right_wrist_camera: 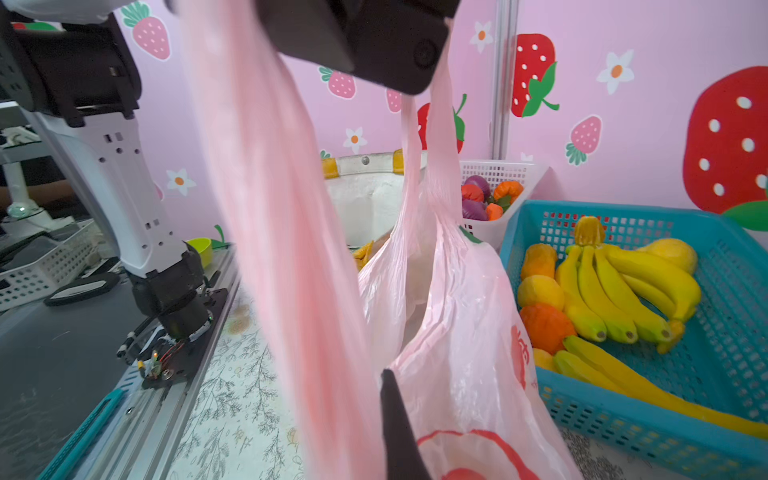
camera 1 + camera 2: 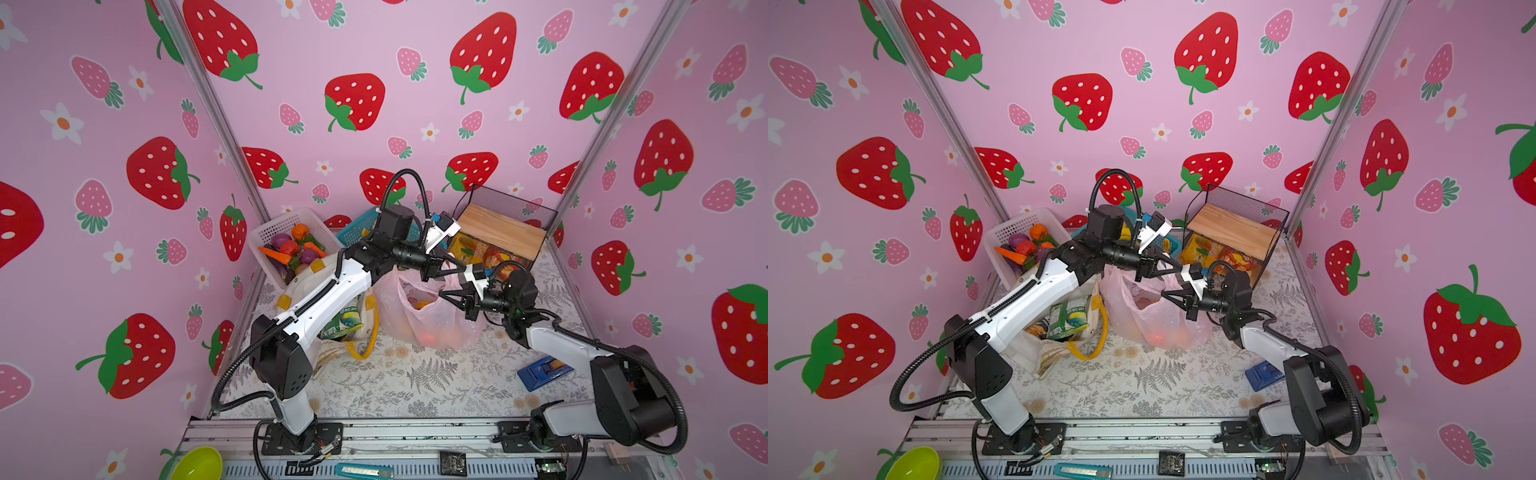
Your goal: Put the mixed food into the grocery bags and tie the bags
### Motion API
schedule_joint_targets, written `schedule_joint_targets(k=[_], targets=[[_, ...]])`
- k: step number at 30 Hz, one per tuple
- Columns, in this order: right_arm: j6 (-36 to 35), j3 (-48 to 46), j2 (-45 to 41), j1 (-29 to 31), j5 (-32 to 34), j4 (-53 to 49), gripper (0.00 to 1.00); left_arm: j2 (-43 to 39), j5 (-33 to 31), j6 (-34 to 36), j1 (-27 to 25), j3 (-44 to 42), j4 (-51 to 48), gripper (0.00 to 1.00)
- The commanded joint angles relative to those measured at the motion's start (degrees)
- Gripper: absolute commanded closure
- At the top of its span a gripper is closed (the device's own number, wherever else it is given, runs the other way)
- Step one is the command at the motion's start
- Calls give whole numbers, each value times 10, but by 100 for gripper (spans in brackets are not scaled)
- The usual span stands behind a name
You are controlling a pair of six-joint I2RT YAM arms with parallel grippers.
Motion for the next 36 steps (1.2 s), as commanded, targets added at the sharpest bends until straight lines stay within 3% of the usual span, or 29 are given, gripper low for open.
schedule_joint_targets(k=[1, 3, 10, 18, 21, 28, 30, 32, 36], targets=[[27, -19, -16, -2, 39, 41, 100, -20, -13, -15, 5, 14, 52, 100], [28, -16, -20, -3, 37, 35, 95, -16, -6, -16, 5, 16, 50, 100], [23, 14, -34, -15, 5, 6, 53, -16, 10, -15, 3, 13, 45, 100], [2, 54, -32, -18, -38, -36, 45, -9, 20, -12, 1, 18, 37, 100], [0, 65, -27, -20, -42, -42, 53, -7, 23, -10, 1, 21, 34, 100], [12, 65, -28, -29, -37, -40, 99, -3, 19, -1, 1, 29, 20, 100], [27, 58, -30, -32, -12, -41, 100, -6, 6, -1, 2, 31, 18, 99], [47, 50, -30, -36, 6, -41, 100, -21, -23, -1, 4, 23, 21, 70], [73, 34, -35, -47, 30, -40, 100, -101, -123, 0, 6, -47, 61, 38]])
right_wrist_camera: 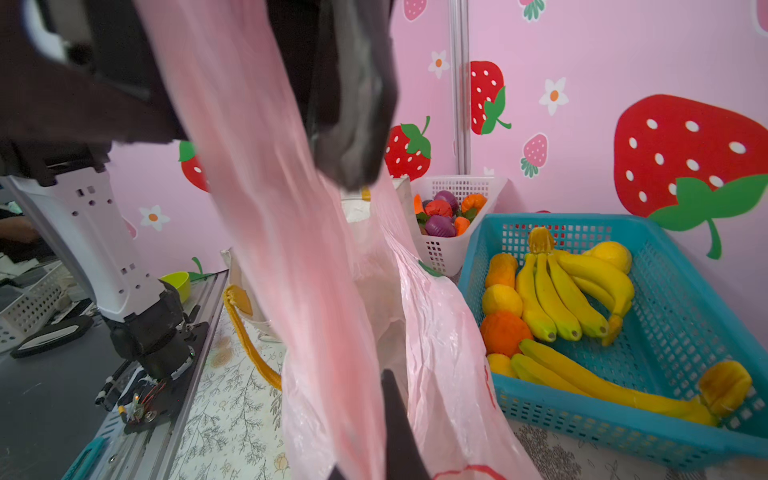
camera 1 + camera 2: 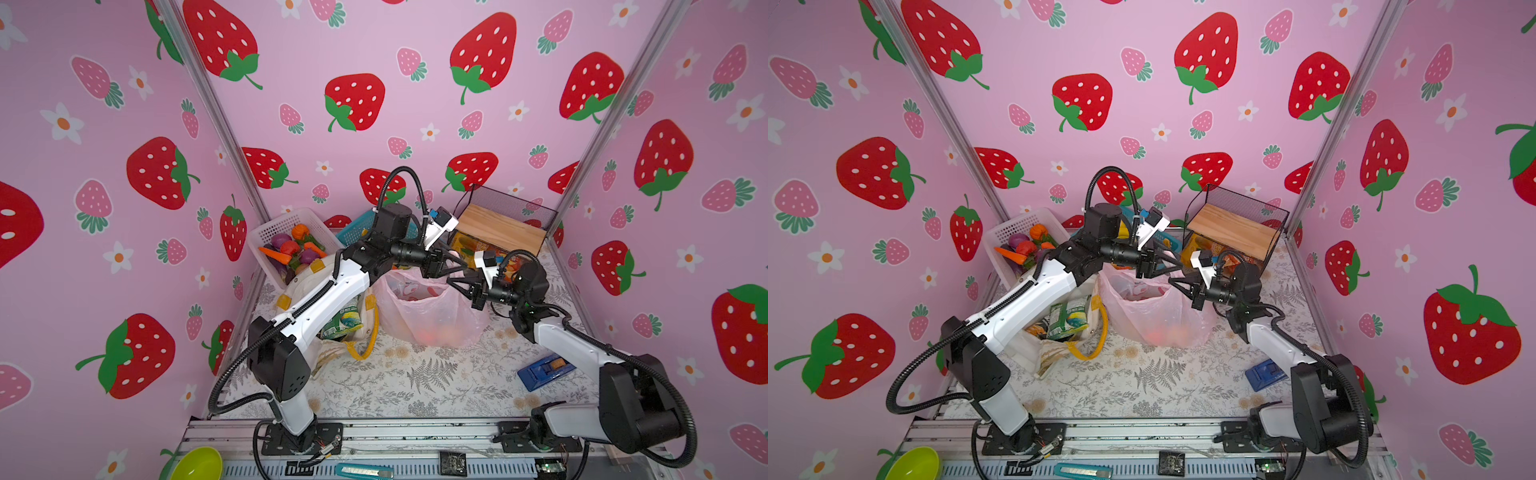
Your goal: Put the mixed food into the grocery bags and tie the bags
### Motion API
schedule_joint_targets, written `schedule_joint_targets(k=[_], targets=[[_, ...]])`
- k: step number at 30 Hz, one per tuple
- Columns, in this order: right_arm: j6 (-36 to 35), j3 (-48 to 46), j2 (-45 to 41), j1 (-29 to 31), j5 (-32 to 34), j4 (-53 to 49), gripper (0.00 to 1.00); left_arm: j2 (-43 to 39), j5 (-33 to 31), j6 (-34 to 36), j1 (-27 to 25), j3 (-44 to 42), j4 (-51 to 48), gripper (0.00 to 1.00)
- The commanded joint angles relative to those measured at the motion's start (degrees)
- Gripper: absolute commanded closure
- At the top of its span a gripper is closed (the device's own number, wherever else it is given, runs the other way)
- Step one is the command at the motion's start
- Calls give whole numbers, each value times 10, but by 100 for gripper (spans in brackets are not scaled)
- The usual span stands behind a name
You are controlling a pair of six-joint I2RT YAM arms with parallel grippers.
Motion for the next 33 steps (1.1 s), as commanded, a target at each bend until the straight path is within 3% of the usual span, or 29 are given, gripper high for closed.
schedule_joint_targets(k=[1, 8, 10, 12, 17, 24, 29, 33], targets=[[34, -13, -11, -12, 26, 7, 100, -103, -89, 15, 3, -54, 38, 33], [76, -15, -11, -47, 38, 6, 100, -342, -252, 42, 8, -287, 58, 17], [76, -16, -12, -52, 39, 6, 100, -405, -297, 43, 32, -361, 66, 13], [76, -13, -9, -54, 39, 7, 100, -446, -299, 36, 73, -419, 85, 11], [78, -4, -3, -56, 33, 6, 100, -434, -233, 94, 150, -461, 148, 6], [70, -4, -6, -57, 33, 0, 100, -286, -25, 176, 241, -388, 139, 7], [66, -3, -7, -57, 32, -2, 100, -215, 52, 236, 263, -331, 114, 14], [66, -2, -6, -57, 33, -3, 100, -159, 104, 238, 275, -283, 104, 26]])
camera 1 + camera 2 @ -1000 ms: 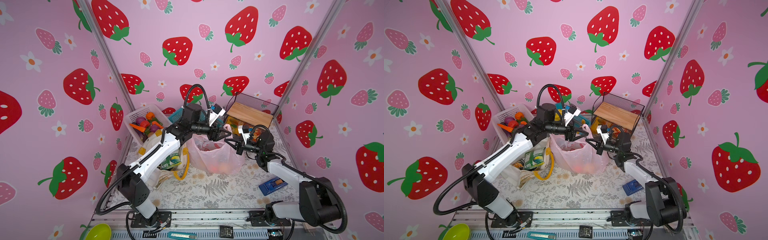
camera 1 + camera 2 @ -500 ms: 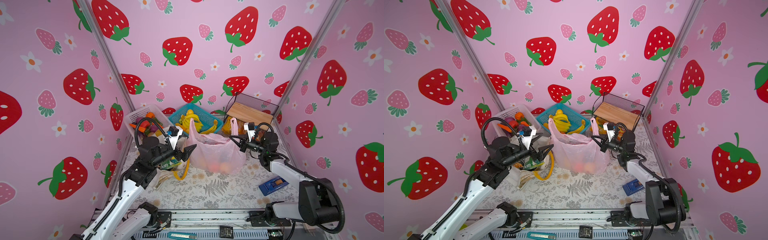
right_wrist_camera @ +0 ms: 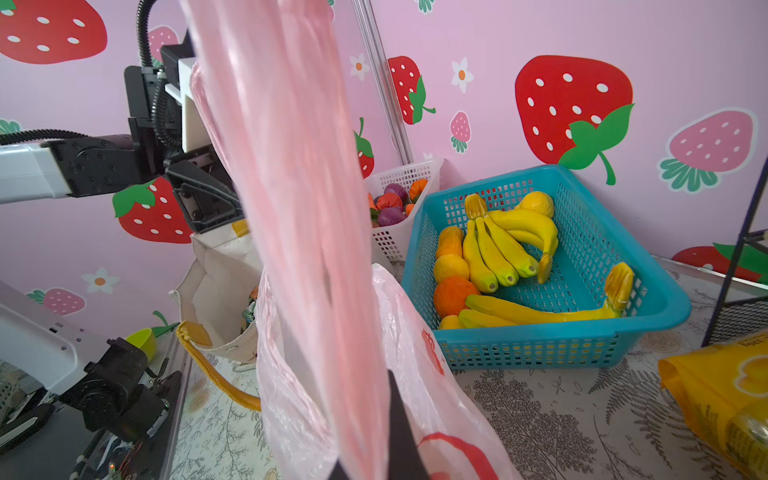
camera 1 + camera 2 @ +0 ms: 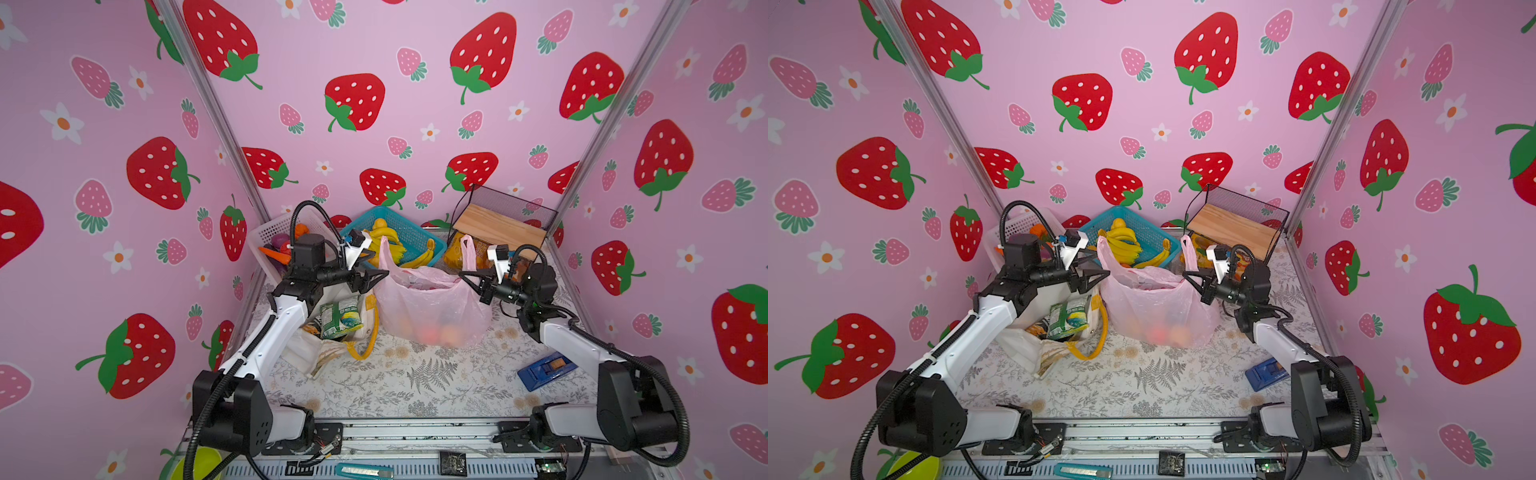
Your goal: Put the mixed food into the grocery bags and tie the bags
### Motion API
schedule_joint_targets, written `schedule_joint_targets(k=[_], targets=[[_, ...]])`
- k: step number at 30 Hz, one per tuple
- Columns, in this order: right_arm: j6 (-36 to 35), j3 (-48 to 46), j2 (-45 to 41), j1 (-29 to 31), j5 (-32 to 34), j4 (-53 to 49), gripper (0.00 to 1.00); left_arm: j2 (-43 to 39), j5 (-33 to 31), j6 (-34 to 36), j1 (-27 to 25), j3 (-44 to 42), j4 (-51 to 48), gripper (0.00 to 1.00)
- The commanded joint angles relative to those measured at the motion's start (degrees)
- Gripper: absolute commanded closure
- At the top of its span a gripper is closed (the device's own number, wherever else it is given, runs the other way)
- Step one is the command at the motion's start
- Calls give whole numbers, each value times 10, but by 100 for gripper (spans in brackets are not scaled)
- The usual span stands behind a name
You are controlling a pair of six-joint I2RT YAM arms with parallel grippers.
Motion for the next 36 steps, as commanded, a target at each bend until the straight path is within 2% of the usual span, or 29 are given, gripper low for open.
schedule_joint_targets(k=[1, 8, 19, 23, 25, 27, 29, 33, 36], targets=[[-5, 8, -5, -4, -3, 6, 100, 35, 92, 35, 8, 51, -13, 29], [-4, 11, 1, -4, -3, 8, 100, 90, 145, 17, 6, 89, 1, 47], [13, 12, 12, -4, 0, 26, 100, 113, 135, 11, -20, 83, 15, 66], [15, 14, 12, -3, 2, 27, 100, 120, 134, 9, -27, 87, 13, 77], [18, 15, 13, -2, 4, 26, 100, 122, 124, 10, -33, 91, 8, 87], [19, 19, 14, -3, 8, 20, 100, 117, 110, 23, -42, 100, -19, 100], [8, 29, 17, -3, 9, -1, 100, 104, 77, 62, -59, 109, -66, 100], [-28, 61, 36, -3, -15, -60, 100, 87, -61, 207, -124, 161, -231, 100], [-45, 75, 47, -2, -42, -72, 99, 100, -142, 271, -176, 213, -322, 100]])
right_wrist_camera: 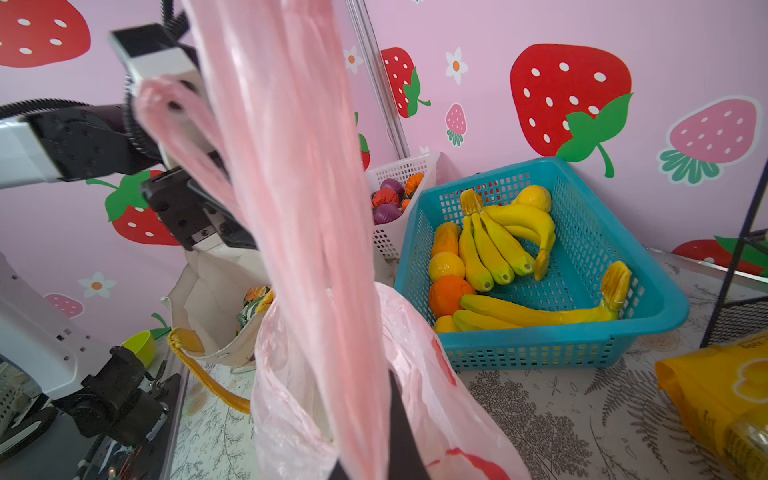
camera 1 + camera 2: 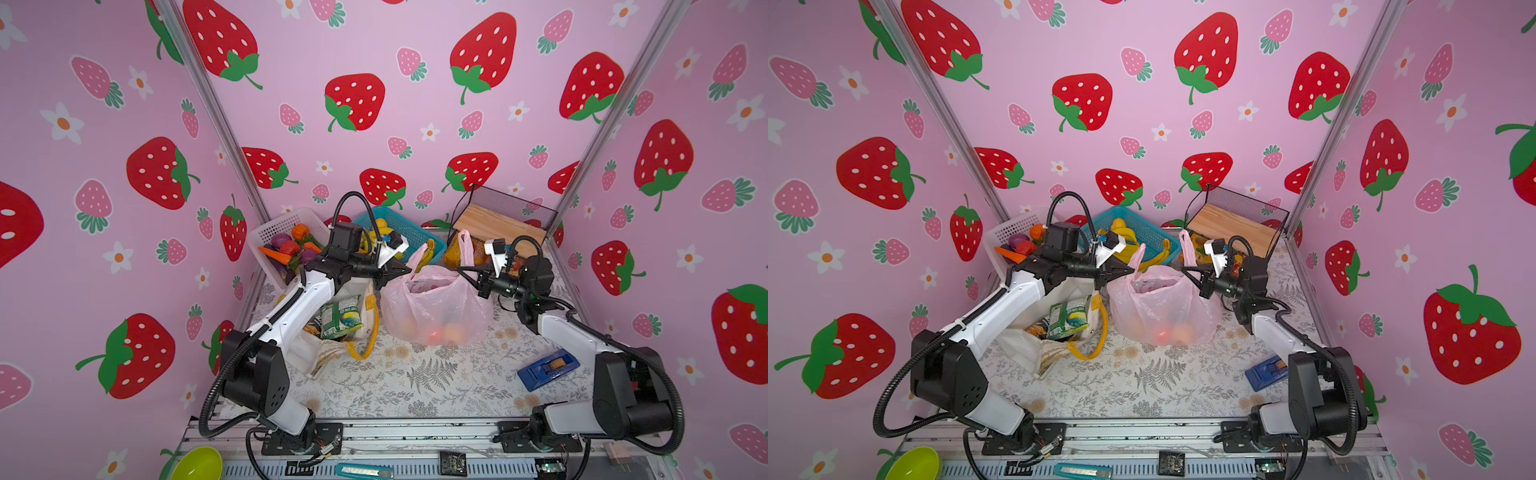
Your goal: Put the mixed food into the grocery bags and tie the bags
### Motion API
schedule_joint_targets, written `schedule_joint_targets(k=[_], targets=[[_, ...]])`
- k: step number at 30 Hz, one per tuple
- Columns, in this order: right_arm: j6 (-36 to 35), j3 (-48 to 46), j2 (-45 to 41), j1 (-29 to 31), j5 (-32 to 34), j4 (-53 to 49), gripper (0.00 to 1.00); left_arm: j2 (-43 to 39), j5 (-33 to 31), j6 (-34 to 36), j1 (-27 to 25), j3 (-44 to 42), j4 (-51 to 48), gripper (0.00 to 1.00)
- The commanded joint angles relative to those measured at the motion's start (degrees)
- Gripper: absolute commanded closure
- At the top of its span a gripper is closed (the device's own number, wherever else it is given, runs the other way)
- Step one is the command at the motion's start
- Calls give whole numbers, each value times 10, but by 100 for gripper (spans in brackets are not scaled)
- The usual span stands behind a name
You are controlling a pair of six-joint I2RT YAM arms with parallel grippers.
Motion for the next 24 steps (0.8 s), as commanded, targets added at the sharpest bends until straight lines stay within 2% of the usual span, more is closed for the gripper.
schedule_joint_targets(k=[1, 3, 7, 11, 15, 24], targets=[[-33, 22, 8, -3, -38, -24, 99, -5, -124, 131, -49, 68, -144, 100], [-45, 24, 8, -2, -53, -24, 99, 15, -178, 157, -81, 105, -178, 100], [-68, 19, 7, -2, -72, -22, 96, 70, -198, 164, -108, 195, -232, 100], [-68, 3, 1, 1, -82, 10, 92, 136, -251, 178, -140, 294, -294, 100], [-70, -11, -5, 2, -82, 29, 88, 193, -264, 173, -153, 381, -347, 100], [-53, -33, -11, 4, -88, 84, 73, 227, -281, 172, -169, 421, -357, 100]])
